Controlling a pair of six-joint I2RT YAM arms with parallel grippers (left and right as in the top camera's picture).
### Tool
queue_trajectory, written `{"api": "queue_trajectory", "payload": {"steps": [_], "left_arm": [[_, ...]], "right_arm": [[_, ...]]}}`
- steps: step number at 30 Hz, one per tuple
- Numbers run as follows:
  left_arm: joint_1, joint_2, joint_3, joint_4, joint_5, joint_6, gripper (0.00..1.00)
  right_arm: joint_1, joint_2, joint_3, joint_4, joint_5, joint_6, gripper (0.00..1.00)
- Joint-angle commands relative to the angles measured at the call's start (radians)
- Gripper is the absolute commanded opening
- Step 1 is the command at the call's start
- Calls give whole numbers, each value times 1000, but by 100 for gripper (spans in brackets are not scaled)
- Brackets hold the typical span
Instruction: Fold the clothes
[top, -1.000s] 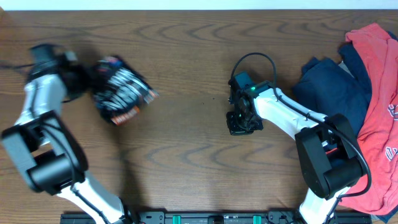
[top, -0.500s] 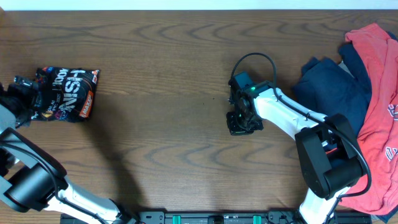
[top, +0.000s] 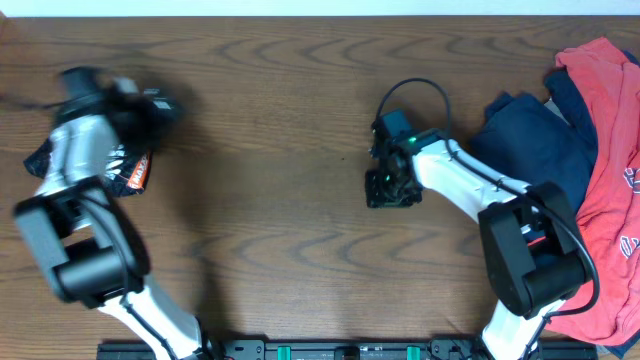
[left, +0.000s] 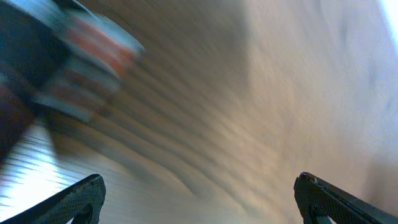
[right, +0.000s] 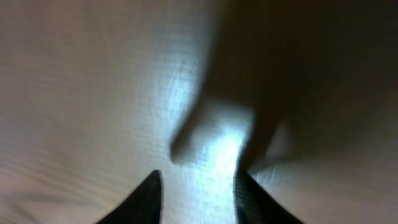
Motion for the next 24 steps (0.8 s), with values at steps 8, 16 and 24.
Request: {"api": "queue_trajectory", "payload": {"steps": [8,16,24], "left_arm": [[-384,-29,7,-534,-188,156,98],[-442,-42,-3,-895,-189,157,98],[-449,-301,-195,-809,-183,152,98]], "right_arm": [[-295,-15,20,-238,-147,-8,49],[-380,-16,17,-577,-57,-163,46],[-367,-239,-133,-528,-66,-196,45]]}}
